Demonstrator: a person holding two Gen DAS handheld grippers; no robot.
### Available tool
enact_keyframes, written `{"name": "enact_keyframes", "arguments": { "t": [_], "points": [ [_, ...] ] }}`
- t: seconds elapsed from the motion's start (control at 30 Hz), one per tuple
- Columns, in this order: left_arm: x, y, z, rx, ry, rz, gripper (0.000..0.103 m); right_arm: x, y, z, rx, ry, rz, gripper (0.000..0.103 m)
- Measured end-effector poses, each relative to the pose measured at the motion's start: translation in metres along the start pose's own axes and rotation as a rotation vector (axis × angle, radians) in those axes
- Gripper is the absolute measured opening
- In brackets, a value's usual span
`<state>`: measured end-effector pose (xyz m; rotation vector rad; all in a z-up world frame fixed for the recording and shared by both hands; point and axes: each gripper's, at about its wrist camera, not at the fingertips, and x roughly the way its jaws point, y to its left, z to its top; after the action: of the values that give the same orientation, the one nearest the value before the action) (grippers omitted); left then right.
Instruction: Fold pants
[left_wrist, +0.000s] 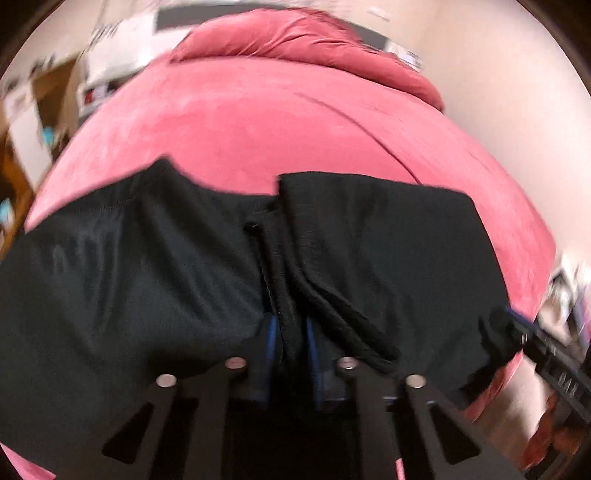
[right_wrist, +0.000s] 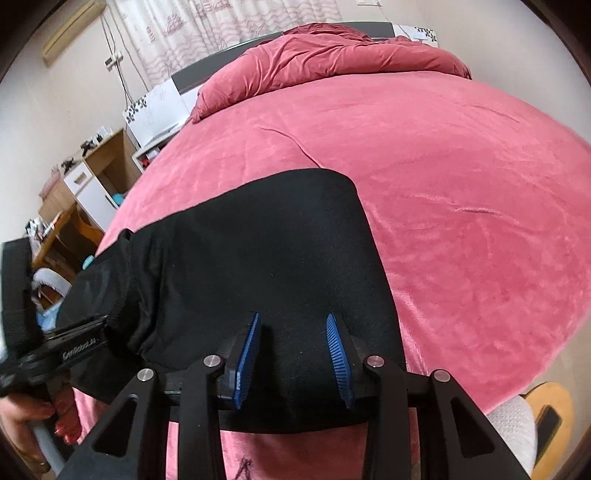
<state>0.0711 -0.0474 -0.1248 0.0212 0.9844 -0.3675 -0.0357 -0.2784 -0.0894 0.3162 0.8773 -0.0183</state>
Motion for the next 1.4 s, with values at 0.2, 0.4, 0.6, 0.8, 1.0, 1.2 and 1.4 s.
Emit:
{"name": "enact_keyframes", "arguments": {
  "t": [0.2, 0.4, 0.6, 0.8, 1.0, 1.2, 1.4],
  "points": [
    [-0.011, -0.002, -0.010, -0.019, -0.012, -0.032, 0.009, -0.002, 0.003, 0.002, -0.020, 0.015, -0.038, 0.037],
    [-0.036, 0.013, -0.007, -0.128, -0.043, -0.104, 0.008, -0.010, -0.001, 0.004, -0.018, 0.008, -0.060, 0.039],
    [-0.020, 0.016, -0.014, -0.091, 0.021, -0.041, 0.008, -0.006, -0.005, -0.001, -0.023, 0.023, -0.071, 0.039],
    [-0.007, 0.016, -0.027, -0.020, 0.004, 0.041, 0.011, 0.000, 0.001, -0.006, -0.081, 0.027, -0.102, 0.040],
    [-0.014, 0.020, -0.029, -0.027, -0.009, 0.060, 0.024, -0.004, 0.003, -0.004, -0.075, 0.026, -0.100, 0.043],
    [-0.025, 0.047, -0.035, -0.142, -0.005, -0.023, 0.031, -0.011, 0.007, -0.002, -0.053, 0.000, -0.081, 0.044],
    [-0.038, 0.071, -0.056, -0.161, 0.008, 0.039, 0.033, -0.016, 0.023, 0.001, -0.074, -0.030, -0.057, 0.044]
  ]
}}
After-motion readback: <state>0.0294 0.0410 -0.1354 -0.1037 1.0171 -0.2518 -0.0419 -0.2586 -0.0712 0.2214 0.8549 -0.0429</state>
